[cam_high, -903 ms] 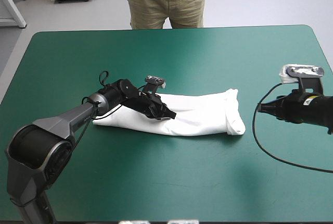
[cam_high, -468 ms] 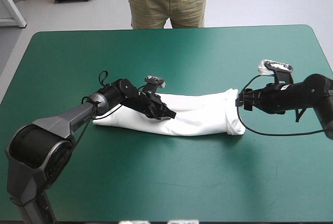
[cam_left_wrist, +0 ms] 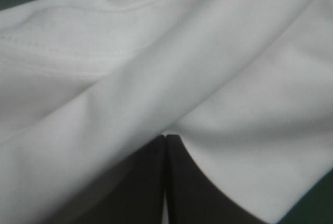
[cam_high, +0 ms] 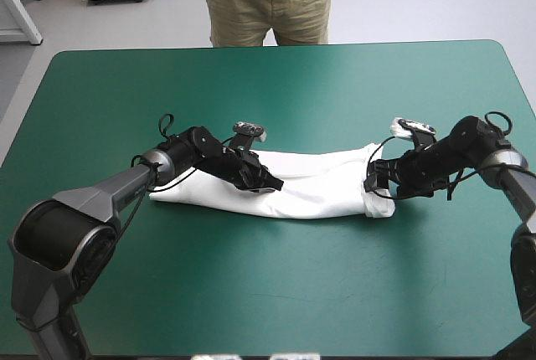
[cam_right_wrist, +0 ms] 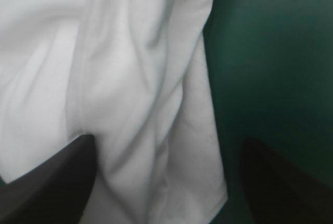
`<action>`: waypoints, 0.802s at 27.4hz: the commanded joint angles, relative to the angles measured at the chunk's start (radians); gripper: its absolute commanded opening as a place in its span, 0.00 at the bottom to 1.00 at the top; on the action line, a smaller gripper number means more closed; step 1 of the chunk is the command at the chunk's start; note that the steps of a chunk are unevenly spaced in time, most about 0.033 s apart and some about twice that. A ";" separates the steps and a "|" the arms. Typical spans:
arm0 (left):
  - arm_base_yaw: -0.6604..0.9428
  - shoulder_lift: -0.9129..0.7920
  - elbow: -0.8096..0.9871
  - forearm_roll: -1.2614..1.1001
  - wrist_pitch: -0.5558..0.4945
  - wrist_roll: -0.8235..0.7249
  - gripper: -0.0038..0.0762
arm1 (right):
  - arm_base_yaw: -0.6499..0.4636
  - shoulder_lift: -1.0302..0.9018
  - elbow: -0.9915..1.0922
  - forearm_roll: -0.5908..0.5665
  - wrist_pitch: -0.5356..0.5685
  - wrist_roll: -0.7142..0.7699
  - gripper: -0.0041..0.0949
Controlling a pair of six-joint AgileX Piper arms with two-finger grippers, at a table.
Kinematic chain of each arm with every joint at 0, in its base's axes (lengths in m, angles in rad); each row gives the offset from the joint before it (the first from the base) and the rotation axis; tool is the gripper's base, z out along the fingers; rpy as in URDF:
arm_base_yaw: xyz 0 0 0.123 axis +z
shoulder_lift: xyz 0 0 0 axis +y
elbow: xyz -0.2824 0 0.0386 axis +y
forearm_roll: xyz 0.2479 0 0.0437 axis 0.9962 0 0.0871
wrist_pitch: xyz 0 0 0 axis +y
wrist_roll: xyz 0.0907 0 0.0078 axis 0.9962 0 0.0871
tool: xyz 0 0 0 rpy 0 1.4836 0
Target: Fold the cloth
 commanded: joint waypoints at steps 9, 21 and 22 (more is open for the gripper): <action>-0.010 -0.019 -0.008 -0.001 0.028 -0.002 0.04 | 0.051 0.016 -0.021 0.005 0.016 -0.059 0.12; -0.008 -0.057 -0.008 0.006 -0.024 -0.002 0.04 | 0.051 -0.128 -0.059 0.084 0.003 -0.109 0.03; -0.008 -0.071 -0.008 0.008 -0.033 -0.002 0.04 | 0.051 -0.137 -0.074 0.094 0.018 -0.110 0.03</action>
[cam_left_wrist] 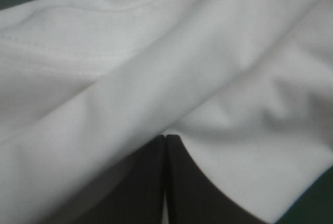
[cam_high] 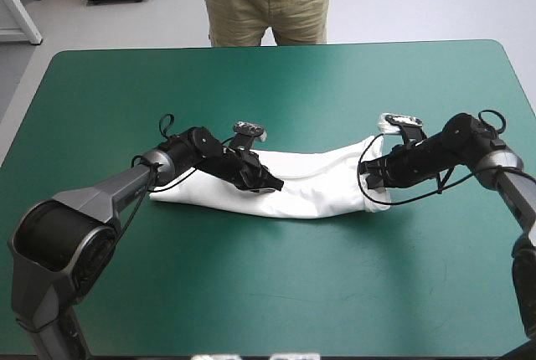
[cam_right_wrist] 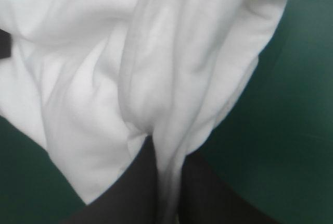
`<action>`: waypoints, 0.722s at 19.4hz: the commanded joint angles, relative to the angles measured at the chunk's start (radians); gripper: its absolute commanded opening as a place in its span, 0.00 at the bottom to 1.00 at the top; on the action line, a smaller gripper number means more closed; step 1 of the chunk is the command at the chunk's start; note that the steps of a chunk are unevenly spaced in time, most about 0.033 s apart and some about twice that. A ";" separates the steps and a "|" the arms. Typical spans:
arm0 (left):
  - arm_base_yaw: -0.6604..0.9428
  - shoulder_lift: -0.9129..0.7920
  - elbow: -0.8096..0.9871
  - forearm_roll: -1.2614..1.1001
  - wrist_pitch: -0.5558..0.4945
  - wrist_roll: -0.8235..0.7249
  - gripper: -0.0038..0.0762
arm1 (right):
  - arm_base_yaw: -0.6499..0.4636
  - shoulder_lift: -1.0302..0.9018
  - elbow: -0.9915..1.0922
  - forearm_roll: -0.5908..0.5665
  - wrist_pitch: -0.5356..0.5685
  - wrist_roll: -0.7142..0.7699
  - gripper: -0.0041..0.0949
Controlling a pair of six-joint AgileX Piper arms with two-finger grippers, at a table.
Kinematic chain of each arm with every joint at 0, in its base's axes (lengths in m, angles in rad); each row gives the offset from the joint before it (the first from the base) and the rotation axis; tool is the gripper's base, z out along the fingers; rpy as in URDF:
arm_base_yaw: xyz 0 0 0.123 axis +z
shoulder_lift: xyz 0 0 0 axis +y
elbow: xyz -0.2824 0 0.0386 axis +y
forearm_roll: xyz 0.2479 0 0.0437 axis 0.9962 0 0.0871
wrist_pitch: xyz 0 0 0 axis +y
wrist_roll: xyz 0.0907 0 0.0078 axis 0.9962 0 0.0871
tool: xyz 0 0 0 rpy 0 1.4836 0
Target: Fold the cloth
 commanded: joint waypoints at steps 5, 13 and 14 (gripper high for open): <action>0.105 -0.317 -0.077 0.321 0.030 -0.186 0.04 | 0.124 -0.080 -0.229 0.100 0.088 0.022 0.03; 0.250 -0.670 -0.349 0.688 0.318 -0.394 0.04 | 0.539 0.213 -0.721 0.038 0.020 0.211 0.03; 0.250 -0.690 -0.358 0.688 0.330 -0.394 0.04 | 0.570 0.278 -0.810 -0.009 0.035 0.258 0.03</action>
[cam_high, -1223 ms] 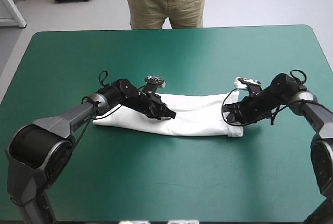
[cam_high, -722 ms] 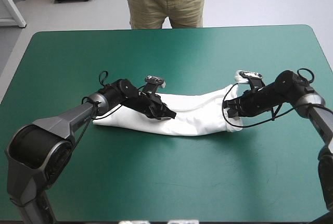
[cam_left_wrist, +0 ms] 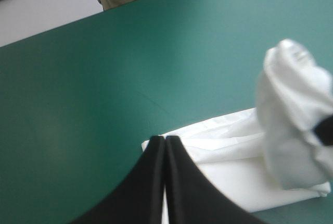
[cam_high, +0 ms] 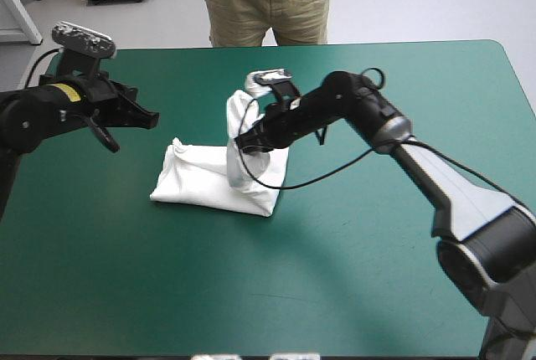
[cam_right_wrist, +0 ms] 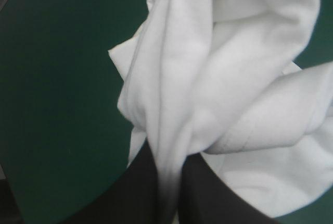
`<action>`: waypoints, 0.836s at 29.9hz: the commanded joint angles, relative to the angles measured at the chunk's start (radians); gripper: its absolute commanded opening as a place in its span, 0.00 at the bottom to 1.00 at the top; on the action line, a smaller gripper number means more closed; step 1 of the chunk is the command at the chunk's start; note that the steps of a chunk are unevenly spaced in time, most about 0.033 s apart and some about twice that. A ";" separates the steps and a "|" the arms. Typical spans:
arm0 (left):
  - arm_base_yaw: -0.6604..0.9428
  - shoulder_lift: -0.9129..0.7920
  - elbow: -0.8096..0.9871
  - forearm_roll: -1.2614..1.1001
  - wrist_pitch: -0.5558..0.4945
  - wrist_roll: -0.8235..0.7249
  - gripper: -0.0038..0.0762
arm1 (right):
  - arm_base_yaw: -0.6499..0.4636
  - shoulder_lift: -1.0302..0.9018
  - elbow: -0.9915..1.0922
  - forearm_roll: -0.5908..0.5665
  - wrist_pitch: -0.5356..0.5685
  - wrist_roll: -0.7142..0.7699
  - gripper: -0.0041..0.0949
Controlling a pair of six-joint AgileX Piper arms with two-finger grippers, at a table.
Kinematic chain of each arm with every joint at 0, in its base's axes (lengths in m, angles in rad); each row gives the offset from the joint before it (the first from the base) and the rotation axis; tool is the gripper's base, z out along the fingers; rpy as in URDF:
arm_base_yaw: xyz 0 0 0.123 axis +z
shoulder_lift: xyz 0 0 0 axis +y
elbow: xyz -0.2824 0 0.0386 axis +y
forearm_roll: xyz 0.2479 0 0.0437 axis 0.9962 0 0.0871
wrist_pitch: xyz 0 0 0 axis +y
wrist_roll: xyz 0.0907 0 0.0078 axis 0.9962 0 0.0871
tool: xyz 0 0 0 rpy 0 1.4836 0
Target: Fold the cloth
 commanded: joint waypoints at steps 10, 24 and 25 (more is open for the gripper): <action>0.000 -0.090 -0.049 0.024 0.074 -0.015 0.04 | 0.194 0.461 -0.723 -0.285 0.250 0.205 0.04; 0.000 -0.090 -0.049 0.030 0.083 -0.015 0.04 | 0.251 0.513 -0.948 -0.151 0.268 0.150 0.62; 0.000 -0.090 -0.049 0.030 0.083 -0.015 0.04 | 0.251 0.509 -0.955 -0.167 0.268 0.162 0.61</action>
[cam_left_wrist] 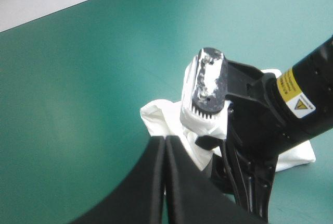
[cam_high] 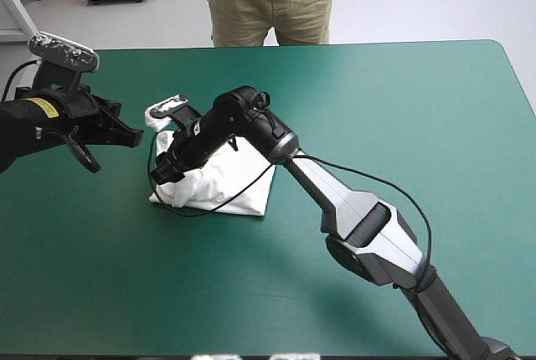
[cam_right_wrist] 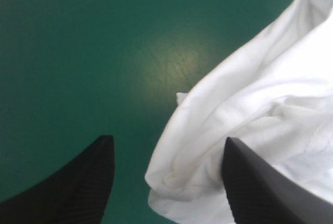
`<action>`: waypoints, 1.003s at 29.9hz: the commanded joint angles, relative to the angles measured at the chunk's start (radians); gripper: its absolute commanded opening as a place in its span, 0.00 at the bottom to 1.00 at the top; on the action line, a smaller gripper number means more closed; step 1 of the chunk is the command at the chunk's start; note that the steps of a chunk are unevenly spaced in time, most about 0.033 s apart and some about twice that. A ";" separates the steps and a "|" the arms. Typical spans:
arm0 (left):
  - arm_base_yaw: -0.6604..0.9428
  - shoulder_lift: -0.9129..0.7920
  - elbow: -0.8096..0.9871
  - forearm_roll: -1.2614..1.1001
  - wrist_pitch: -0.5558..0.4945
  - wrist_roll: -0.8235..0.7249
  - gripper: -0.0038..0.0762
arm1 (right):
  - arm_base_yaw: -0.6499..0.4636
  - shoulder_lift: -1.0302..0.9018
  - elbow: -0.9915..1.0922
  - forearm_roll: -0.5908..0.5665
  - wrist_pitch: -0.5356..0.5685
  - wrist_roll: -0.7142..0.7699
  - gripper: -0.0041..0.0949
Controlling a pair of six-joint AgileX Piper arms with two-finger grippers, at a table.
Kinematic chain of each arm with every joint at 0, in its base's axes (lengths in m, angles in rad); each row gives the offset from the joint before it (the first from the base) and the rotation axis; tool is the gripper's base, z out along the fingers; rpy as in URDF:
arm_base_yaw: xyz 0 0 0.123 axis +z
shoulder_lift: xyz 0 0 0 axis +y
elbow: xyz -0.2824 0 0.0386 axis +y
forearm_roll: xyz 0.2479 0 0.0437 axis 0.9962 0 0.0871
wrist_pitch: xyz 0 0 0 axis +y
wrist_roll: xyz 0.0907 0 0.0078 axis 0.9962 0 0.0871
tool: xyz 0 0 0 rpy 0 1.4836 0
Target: Fold the cloth
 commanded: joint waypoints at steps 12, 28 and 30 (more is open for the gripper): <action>0.000 -0.016 -0.029 0.037 -0.063 -0.027 0.04 | -0.050 -0.373 0.328 -0.238 0.002 0.064 0.54; 0.000 -0.016 -0.029 0.033 -0.075 -0.027 0.04 | -0.359 -0.737 1.349 0.448 -0.553 -0.347 0.60; 0.000 -0.016 -0.029 0.033 -0.072 -0.027 0.04 | -0.359 -0.701 1.349 0.461 -0.558 -0.347 0.62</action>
